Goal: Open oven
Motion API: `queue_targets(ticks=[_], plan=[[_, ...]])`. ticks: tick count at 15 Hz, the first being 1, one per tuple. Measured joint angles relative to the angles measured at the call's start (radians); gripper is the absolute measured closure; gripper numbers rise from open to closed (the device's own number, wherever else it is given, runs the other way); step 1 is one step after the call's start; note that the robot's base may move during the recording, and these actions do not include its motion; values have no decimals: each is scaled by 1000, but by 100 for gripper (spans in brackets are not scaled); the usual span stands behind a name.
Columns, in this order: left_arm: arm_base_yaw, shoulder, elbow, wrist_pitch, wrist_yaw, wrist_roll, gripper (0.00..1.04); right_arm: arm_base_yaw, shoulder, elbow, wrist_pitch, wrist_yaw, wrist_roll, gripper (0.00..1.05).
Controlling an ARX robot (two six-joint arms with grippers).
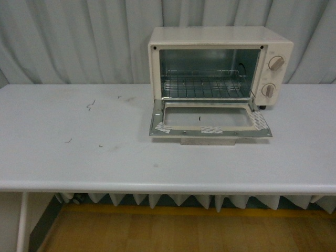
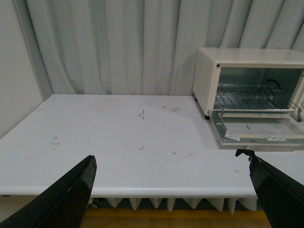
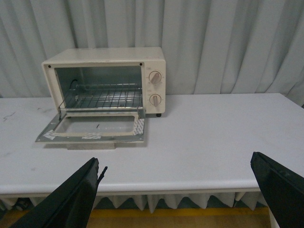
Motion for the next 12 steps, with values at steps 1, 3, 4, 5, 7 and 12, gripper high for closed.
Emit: queue_targets(ticks=[1,3,4,5,7,12], plan=[[0,0,0,-5,-1,0,7,0,0,0,1,-1,0,6],[0,0,0,-2,0,0,7,0,0,0,3,-1,0,6],[0,0,0,-2,0,0,7,0,0,0,2,0,0,6],[0,0,0,-2,0,0,7,0,0,0,2,-1,0,6],[0,0,0,-3,0,0,7,0,0,0,2,-1,0,6],[0,0,0,-2,0,0,7,0,0,0,2,0,0,6]])
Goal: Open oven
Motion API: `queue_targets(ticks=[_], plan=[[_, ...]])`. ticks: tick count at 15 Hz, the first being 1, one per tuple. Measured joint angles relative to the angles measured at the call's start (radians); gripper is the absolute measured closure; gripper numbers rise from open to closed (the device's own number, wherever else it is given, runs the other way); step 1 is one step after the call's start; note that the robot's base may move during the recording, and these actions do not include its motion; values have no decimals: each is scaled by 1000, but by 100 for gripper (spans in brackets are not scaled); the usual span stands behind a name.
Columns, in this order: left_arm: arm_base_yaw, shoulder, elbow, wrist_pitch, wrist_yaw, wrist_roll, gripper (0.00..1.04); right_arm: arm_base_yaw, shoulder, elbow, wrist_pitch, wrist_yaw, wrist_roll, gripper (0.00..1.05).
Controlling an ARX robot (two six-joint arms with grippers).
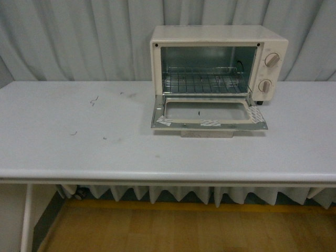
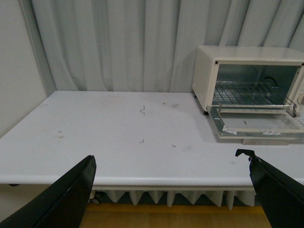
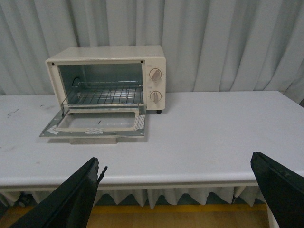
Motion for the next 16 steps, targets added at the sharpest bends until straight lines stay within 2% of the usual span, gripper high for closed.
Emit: queue_targets(ticks=[16], plan=[[0,0,0,0,-1,0,7,0,0,0,1,0,0,6]])
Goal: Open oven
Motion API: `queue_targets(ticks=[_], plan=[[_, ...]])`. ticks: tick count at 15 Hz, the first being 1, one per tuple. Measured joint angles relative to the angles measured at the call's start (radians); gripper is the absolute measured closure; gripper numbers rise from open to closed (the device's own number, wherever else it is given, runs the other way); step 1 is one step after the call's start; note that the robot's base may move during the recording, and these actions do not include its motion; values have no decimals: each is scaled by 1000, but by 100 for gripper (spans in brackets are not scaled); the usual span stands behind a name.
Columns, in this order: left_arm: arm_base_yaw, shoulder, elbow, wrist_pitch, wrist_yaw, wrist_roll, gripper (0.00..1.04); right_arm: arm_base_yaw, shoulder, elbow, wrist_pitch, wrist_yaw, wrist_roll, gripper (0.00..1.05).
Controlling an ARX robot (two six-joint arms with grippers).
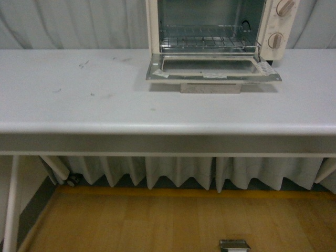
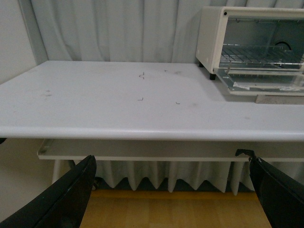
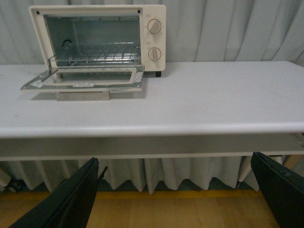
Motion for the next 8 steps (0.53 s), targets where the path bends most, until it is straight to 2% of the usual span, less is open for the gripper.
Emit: queue_targets(ticks=[8], plan=[[0,0,0,1,0,3,7,0,0,0,0,0,0,6]])
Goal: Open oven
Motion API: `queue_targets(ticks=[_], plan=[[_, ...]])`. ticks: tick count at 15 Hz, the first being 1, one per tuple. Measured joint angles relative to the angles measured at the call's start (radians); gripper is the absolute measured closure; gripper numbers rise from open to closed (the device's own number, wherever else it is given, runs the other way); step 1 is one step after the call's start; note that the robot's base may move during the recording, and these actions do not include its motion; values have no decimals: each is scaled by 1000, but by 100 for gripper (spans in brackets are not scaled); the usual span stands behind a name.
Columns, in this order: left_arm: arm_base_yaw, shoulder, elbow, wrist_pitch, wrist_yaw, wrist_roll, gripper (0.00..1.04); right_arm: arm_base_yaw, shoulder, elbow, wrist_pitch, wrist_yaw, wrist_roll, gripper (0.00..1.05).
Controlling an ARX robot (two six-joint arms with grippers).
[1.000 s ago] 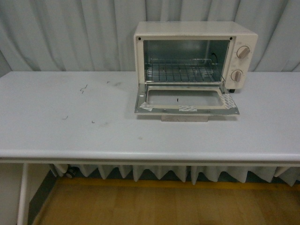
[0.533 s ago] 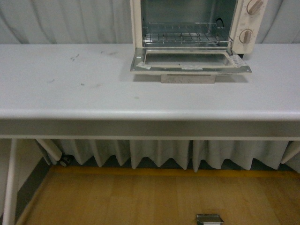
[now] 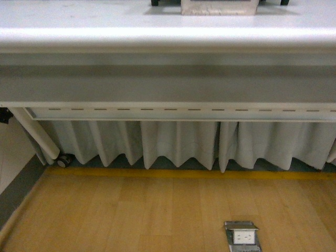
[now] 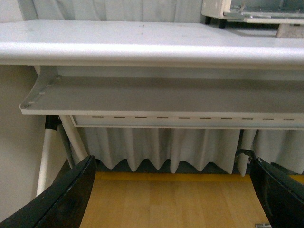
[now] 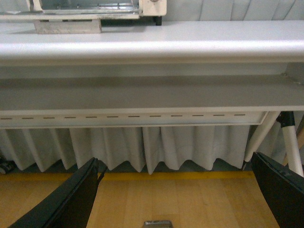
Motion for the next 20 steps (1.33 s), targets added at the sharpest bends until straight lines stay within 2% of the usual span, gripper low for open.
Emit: queue_targets(ticks=[20], plan=[[0,0,0,-3,1,0,7,0,0,0,-2,0,0,6]])
